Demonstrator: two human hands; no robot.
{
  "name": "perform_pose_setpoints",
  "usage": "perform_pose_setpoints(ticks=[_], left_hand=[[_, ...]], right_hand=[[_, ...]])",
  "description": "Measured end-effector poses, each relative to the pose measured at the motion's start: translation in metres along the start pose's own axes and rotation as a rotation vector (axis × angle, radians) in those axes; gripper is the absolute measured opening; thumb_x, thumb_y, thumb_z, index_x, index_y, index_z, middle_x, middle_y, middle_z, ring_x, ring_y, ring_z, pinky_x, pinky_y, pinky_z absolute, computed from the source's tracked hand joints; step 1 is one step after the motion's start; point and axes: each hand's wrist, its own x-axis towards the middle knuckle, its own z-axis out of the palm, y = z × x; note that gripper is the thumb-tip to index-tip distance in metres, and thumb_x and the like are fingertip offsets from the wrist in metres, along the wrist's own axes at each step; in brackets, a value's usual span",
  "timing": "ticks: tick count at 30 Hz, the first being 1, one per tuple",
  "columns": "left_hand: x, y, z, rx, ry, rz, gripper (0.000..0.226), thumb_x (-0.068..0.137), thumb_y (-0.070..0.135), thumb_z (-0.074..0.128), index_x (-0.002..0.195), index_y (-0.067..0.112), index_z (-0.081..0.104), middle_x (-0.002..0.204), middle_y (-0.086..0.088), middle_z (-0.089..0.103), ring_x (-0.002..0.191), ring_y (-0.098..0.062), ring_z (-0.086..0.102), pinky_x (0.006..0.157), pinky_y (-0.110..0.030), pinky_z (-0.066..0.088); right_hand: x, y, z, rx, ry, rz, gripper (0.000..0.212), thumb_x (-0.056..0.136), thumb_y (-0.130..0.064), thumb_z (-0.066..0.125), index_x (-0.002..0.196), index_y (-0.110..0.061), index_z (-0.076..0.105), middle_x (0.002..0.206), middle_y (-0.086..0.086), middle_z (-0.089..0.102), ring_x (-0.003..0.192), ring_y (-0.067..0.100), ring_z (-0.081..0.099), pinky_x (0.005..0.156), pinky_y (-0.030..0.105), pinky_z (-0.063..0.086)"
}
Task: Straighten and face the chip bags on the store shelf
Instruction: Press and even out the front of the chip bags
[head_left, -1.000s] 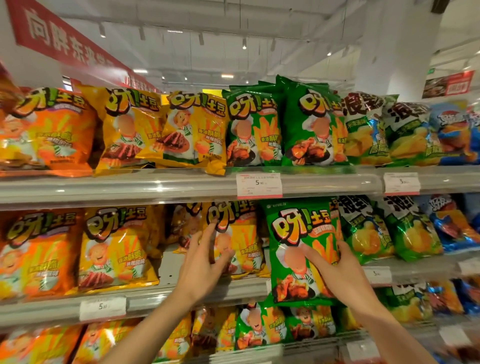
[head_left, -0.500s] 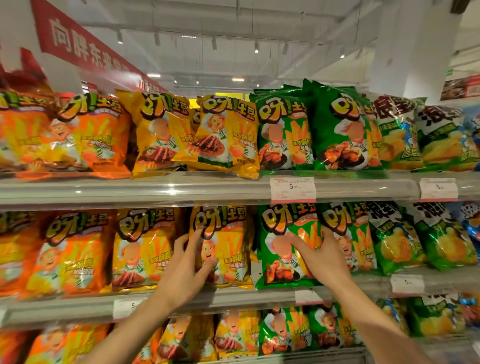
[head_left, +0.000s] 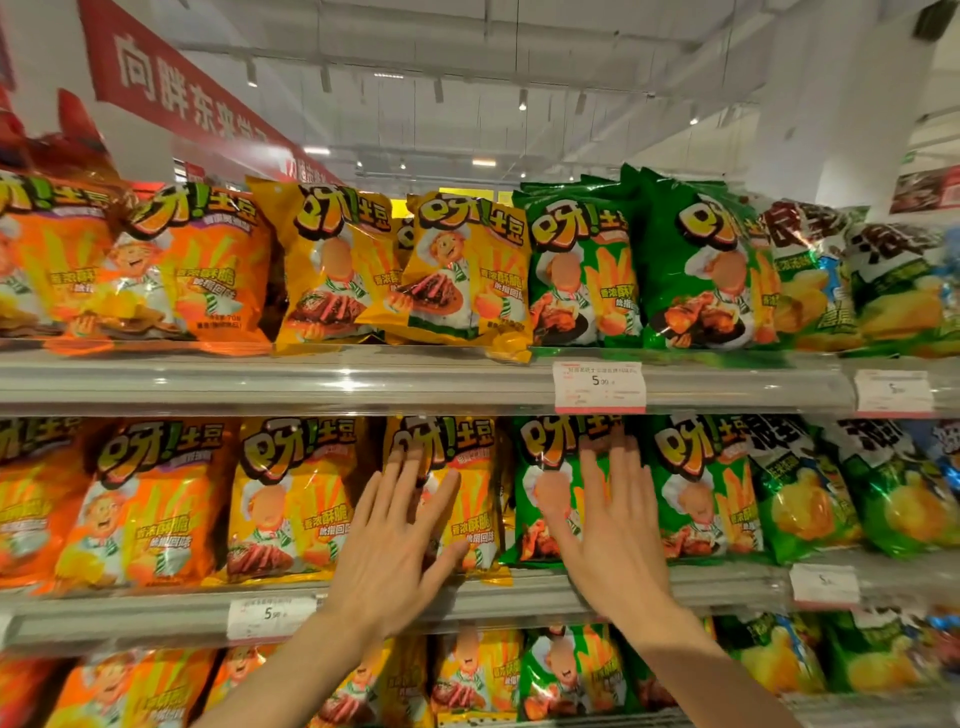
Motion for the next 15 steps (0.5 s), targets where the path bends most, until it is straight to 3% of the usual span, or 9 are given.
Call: perform_pose_setpoints(ticks=[2, 5, 8, 15], left_hand=[[0.002, 0.004, 0.004, 0.029, -0.024, 0.006, 0.073, 0.099, 0.068, 0.027, 0.16, 0.032, 0.009, 0.166, -0.015, 0.012, 0.154, -0.033, 0.006, 0.12, -0.048, 0.012], [0.004, 0.006, 0.008, 0.047, -0.038, -0.008, 0.073, 0.1, 0.067, 0.026, 0.16, 0.029, 0.011, 0.163, -0.018, 0.019, 0.152, -0.036, 0.011, 0.118, -0.05, 0.014], [0.004, 0.008, 0.011, 0.059, -0.052, -0.02, 0.074, 0.1, 0.067, 0.024, 0.16, 0.029, 0.006, 0.164, -0.019, 0.014, 0.153, -0.037, 0.006, 0.119, -0.051, 0.014], [0.007, 0.016, 0.018, 0.069, -0.044, -0.034, 0.075, 0.1, 0.066, 0.028, 0.161, 0.027, 0.006, 0.166, -0.016, 0.002, 0.154, -0.032, -0.002, 0.119, -0.052, 0.013]], right_hand=[[-0.003, 0.0, 0.011, -0.039, -0.061, -0.051, 0.079, 0.098, -0.069, 0.018, 0.156, -0.016, 0.021, 0.162, 0.022, 0.015, 0.152, 0.035, 0.002, 0.122, 0.051, 0.003], [0.002, 0.011, 0.018, -0.099, -0.125, -0.09, 0.079, 0.097, -0.07, 0.02, 0.156, -0.017, 0.023, 0.162, 0.02, 0.018, 0.152, 0.036, 0.003, 0.12, 0.054, 0.006], [0.005, 0.022, 0.016, -0.169, -0.174, -0.125, 0.076, 0.097, -0.07, 0.019, 0.155, -0.02, 0.024, 0.16, 0.019, 0.026, 0.151, 0.036, 0.012, 0.118, 0.056, 0.014], [0.005, 0.013, 0.014, -0.168, -0.159, -0.15, 0.082, 0.095, -0.072, 0.025, 0.156, -0.017, 0.024, 0.159, 0.021, 0.026, 0.15, 0.038, 0.016, 0.119, 0.06, 0.014]])
